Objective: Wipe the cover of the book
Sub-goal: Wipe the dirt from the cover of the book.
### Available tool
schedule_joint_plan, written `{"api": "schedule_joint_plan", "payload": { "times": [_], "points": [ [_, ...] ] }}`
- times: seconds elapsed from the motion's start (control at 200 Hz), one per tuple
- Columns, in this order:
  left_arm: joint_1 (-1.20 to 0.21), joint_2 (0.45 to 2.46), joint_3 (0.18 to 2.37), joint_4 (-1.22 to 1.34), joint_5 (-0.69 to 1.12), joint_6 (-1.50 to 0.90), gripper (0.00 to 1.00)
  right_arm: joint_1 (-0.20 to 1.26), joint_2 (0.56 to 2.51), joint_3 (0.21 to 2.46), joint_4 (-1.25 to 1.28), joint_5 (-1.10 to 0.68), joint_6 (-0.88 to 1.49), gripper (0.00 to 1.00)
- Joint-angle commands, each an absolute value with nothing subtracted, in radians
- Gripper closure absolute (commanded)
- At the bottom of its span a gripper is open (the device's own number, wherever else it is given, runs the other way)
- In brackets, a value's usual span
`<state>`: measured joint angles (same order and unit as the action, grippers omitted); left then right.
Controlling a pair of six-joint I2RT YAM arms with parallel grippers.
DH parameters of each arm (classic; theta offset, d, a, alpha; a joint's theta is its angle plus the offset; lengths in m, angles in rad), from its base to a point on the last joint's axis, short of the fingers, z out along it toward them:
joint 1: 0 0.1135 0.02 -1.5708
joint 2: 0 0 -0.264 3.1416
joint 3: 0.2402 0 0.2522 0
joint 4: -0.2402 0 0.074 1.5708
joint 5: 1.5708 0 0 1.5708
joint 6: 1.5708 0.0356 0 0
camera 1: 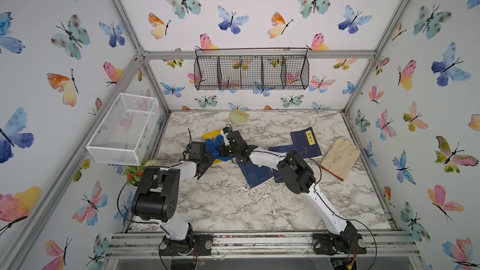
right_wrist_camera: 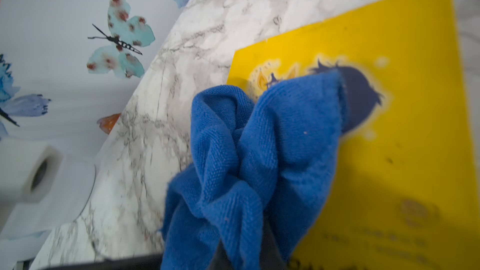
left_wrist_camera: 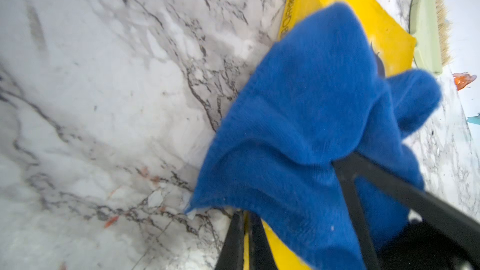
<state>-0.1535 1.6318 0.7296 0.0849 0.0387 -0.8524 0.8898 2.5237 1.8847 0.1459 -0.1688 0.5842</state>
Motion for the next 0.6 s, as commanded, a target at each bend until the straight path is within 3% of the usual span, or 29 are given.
{"api": "schedule_joint_plan", "payload": {
  "times": [0.0,0.1,0.3,0.591],
  "points": [
    [-0.17,1.677,0.707,-0.061,0.076,-0.839,0.93,0.901,2.534,1.722,-0.012,-0.147,0.592,0.99],
    [-0.168,1.676,0.703,-0.057,0.077,-0.841,0.93,0.896,2.605,1.855,-0.108,-0.104,0.572,0.99],
    [-0.169,1.655,0.67,-0.042,0.091,-0.854,0.93,0.851,2.871,2.372,-0.303,-0.059,0.559,0.99],
    [-0.167,1.64,0.681,-0.054,0.083,-0.851,0.93,0.832,2.669,2.057,-0.194,-0.118,0.601,0.99]
  ]
}}
